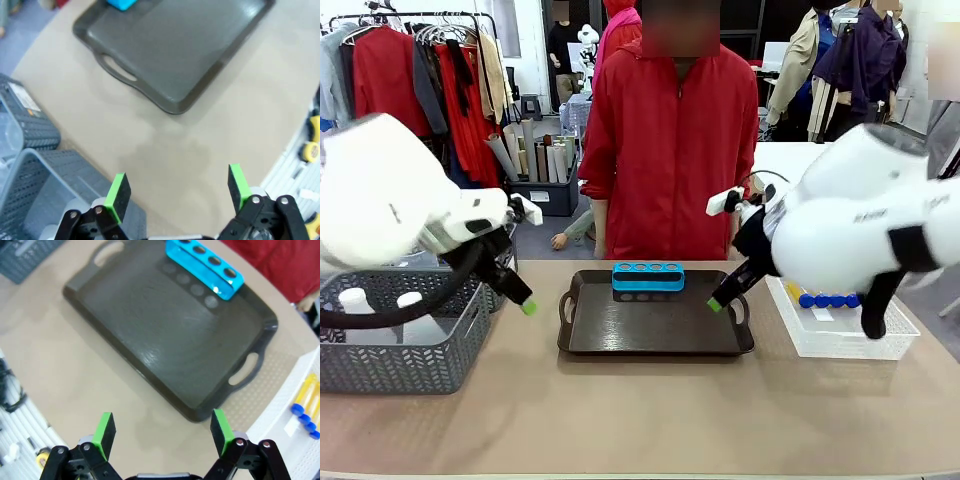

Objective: Prepare the laboratory tools.
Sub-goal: Pick up one Small flask and place it on the Handle tray.

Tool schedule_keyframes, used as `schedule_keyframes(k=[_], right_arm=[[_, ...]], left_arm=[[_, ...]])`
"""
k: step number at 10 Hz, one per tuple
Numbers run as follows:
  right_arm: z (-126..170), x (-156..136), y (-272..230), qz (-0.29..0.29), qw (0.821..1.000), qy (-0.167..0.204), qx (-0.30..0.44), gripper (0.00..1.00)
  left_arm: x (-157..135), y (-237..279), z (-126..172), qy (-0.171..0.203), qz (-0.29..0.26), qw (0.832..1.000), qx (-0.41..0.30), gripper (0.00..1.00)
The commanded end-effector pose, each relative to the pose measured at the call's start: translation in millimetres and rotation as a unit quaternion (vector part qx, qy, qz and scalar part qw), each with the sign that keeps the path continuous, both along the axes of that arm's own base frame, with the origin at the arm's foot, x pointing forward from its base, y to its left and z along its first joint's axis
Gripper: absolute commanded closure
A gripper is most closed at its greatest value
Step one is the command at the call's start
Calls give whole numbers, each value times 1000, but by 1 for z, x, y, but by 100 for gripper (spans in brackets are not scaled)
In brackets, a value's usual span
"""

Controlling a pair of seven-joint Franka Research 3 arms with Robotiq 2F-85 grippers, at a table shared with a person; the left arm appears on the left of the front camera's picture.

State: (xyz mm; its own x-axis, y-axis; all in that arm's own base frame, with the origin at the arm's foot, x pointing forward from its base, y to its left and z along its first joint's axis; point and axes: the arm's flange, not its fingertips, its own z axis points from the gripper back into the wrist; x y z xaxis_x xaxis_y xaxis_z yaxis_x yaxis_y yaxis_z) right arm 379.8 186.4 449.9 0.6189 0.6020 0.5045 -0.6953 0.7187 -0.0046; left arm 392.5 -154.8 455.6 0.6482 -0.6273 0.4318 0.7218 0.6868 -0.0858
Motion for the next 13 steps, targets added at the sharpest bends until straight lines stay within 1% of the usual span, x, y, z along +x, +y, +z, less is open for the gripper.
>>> schedule_keyframes(k=[1,3,4,6,7,11,12,13], right_arm=[[33,6,-17,34,999,21,19,0],[57,15,-35,48,997,40,52,0],[64,20,-44,53,997,26,47,0],[67,27,-51,36,999,14,38,0],[70,14,-43,36,998,22,40,0],[70,14,-43,36,998,22,40,0],[70,15,-41,36,999,17,28,0],[84,13,-34,69,996,23,56,0]], left_arm=[[12,15,21,22,-51,998,-33,0],[22,29,34,35,-77,995,-53,0],[26,36,40,27,-76,995,-52,0],[28,32,46,-7,-56,997,-50,0],[20,35,45,21,-65,997,-45,0],[22,33,45,18,-61,997,-36,0],[25,37,50,-8,-94,994,-46,0],[28,41,63,-26,-124,989,-74,0]])
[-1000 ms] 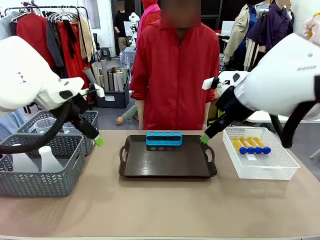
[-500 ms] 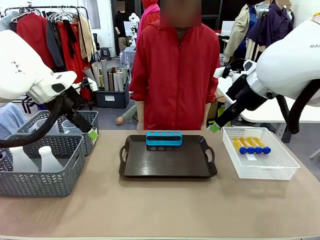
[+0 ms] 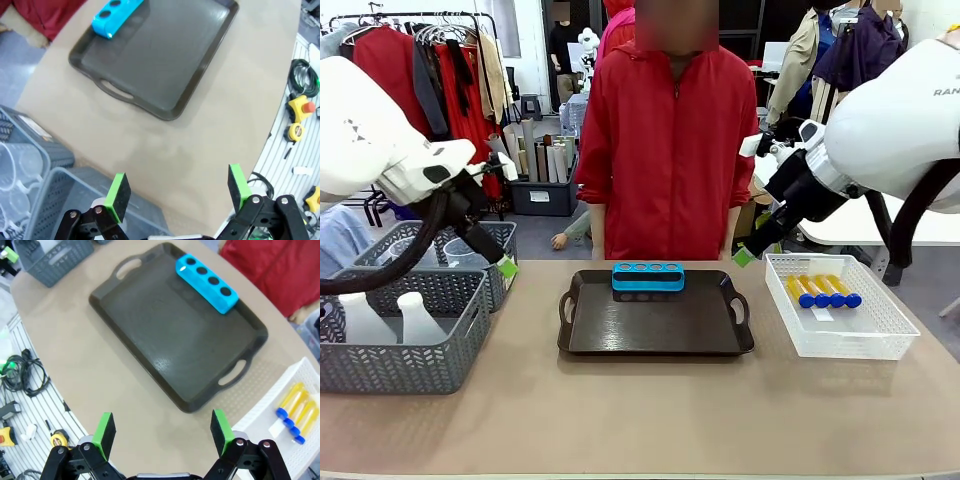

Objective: Prepare the laboratory tools.
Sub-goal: Pick up one Small flask and place it on the Handle tray.

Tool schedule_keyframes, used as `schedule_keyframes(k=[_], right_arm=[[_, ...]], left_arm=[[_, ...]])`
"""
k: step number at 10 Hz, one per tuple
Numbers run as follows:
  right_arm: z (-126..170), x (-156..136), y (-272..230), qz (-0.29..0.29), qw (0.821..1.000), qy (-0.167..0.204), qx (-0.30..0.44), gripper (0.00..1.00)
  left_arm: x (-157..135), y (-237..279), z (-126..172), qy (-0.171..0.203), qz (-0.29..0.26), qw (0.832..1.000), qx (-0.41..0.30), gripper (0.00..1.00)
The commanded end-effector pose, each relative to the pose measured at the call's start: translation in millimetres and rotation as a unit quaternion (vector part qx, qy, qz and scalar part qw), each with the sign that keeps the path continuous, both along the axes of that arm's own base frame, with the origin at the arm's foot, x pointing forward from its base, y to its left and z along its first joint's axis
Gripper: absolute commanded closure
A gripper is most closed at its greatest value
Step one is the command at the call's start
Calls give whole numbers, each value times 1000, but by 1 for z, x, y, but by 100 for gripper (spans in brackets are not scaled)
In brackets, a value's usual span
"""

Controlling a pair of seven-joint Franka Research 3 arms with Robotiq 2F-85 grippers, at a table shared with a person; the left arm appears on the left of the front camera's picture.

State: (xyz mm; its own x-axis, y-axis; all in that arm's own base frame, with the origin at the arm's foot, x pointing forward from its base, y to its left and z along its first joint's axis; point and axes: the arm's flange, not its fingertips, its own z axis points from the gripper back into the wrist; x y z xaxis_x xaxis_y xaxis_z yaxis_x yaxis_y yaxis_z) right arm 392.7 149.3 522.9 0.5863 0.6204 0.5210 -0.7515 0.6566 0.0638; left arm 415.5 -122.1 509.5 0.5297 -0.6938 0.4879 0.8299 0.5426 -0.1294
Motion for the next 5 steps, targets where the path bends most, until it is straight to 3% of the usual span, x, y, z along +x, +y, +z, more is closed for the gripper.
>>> schedule_keyframes(k=[1,3,5], right_arm=[[28,0,6,46,998,1,44,0],[67,3,0,63,995,-17,69,0],[100,9,-11,73,993,-48,75,0]], left_arm=[[7,12,20,-34,-54,997,-48,0],[13,23,49,-46,-115,989,-80,0],[15,35,80,-46,-138,985,-97,0]])
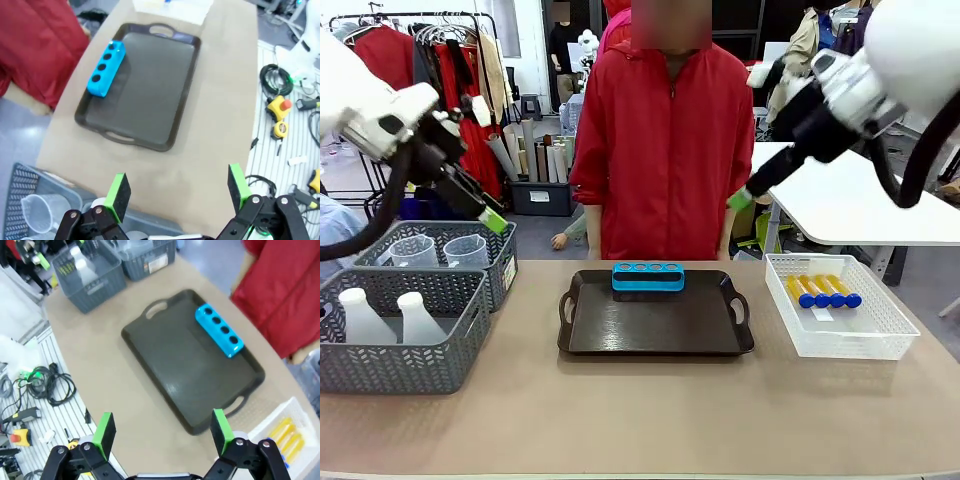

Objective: Prepare the laboratory tools.
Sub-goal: Pick up one Small flask and place it on the Handle tray.

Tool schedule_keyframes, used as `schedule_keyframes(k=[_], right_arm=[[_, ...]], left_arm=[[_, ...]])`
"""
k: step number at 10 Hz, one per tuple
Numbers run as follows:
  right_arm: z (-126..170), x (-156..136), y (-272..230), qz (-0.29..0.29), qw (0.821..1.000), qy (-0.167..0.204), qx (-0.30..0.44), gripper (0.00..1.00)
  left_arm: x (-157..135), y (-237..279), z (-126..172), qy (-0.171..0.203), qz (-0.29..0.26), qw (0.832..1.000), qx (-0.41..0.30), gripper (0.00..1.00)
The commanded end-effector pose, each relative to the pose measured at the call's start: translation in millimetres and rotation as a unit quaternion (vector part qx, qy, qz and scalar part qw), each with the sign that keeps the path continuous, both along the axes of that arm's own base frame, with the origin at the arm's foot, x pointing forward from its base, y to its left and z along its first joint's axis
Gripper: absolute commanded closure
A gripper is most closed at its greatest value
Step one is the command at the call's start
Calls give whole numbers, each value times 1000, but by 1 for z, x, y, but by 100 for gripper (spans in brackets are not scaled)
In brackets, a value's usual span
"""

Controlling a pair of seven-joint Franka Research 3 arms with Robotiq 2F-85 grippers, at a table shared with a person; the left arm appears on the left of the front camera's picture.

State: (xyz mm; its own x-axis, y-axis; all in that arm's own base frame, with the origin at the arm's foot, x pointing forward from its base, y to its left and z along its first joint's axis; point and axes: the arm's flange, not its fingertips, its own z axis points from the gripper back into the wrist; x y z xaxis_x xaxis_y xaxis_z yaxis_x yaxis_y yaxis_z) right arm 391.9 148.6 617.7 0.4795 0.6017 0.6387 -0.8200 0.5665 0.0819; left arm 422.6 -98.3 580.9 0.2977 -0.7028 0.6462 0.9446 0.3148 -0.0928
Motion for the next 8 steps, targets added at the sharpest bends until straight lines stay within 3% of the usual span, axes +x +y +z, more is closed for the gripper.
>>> schedule_keyframes(k=[1,4,8], right_arm=[[20,14,-19,30,999,-40,15,0],[66,27,-55,8,996,-93,0,0],[101,33,-73,-7,995,-93,-35,0]], left_arm=[[12,22,24,16,-45,999,-26,0],[28,53,62,-16,-17,1000,-21,0],[51,68,87,-19,-17,1000,-10,0]])
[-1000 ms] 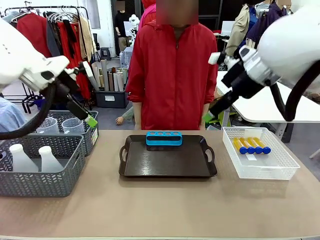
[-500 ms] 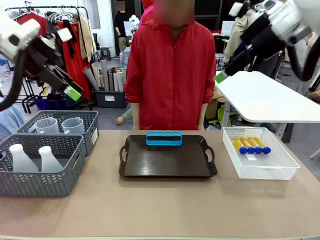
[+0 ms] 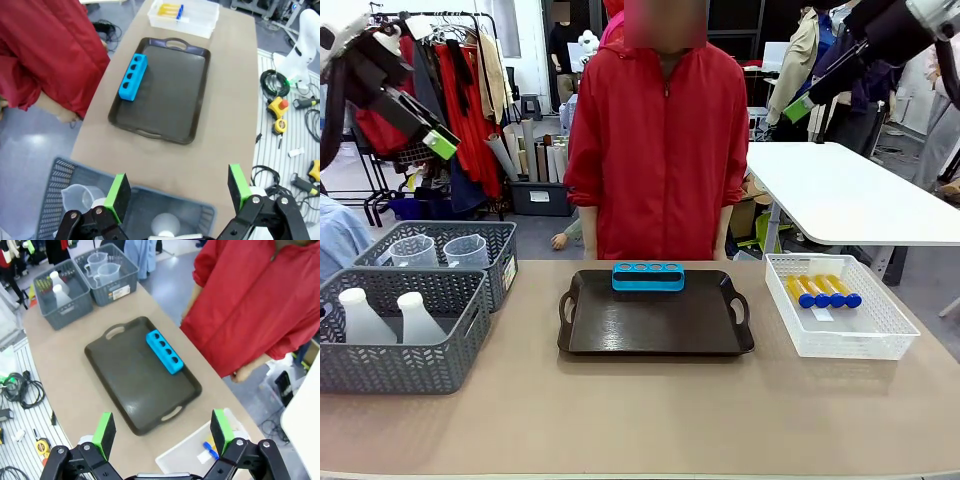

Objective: Prepare the laboratory tools.
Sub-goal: Pick up one Small flask and place it on the Handle tray.

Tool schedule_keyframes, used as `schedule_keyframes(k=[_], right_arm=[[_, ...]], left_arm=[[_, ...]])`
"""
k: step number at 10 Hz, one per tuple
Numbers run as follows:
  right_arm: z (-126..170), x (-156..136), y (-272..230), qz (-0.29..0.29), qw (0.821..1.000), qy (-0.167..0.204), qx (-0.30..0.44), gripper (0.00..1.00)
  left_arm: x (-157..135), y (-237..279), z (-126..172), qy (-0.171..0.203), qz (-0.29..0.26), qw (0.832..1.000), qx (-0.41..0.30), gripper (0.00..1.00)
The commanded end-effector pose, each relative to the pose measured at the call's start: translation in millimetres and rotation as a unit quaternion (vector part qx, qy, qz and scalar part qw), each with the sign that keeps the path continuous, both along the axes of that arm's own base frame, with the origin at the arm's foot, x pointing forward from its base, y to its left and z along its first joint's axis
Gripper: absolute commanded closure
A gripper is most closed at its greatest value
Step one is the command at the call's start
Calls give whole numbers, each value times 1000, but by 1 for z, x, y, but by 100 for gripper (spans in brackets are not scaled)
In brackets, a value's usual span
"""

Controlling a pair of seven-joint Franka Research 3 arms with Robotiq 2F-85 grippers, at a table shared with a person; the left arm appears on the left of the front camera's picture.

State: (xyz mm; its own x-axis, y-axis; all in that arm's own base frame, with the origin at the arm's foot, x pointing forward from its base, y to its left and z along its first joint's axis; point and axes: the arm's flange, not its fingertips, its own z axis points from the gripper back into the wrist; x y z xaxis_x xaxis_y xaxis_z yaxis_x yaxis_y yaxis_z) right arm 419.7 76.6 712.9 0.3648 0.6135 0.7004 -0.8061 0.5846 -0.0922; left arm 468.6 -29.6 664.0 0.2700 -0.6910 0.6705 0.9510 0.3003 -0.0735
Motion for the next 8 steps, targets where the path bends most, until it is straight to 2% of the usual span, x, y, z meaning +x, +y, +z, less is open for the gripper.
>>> schedule_keyframes(k=[1,5,8], right_arm=[[9,7,-5,1,1000,1,-14,0],[21,3,-17,-10,1000,0,-9,0],[29,-3,-18,-19,1000,-14,-6,0]], left_arm=[[9,2,8,-6,-5,1000,-1,0],[1,2,30,-40,15,999,29,0],[-5,4,37,-47,15,998,24,0]])
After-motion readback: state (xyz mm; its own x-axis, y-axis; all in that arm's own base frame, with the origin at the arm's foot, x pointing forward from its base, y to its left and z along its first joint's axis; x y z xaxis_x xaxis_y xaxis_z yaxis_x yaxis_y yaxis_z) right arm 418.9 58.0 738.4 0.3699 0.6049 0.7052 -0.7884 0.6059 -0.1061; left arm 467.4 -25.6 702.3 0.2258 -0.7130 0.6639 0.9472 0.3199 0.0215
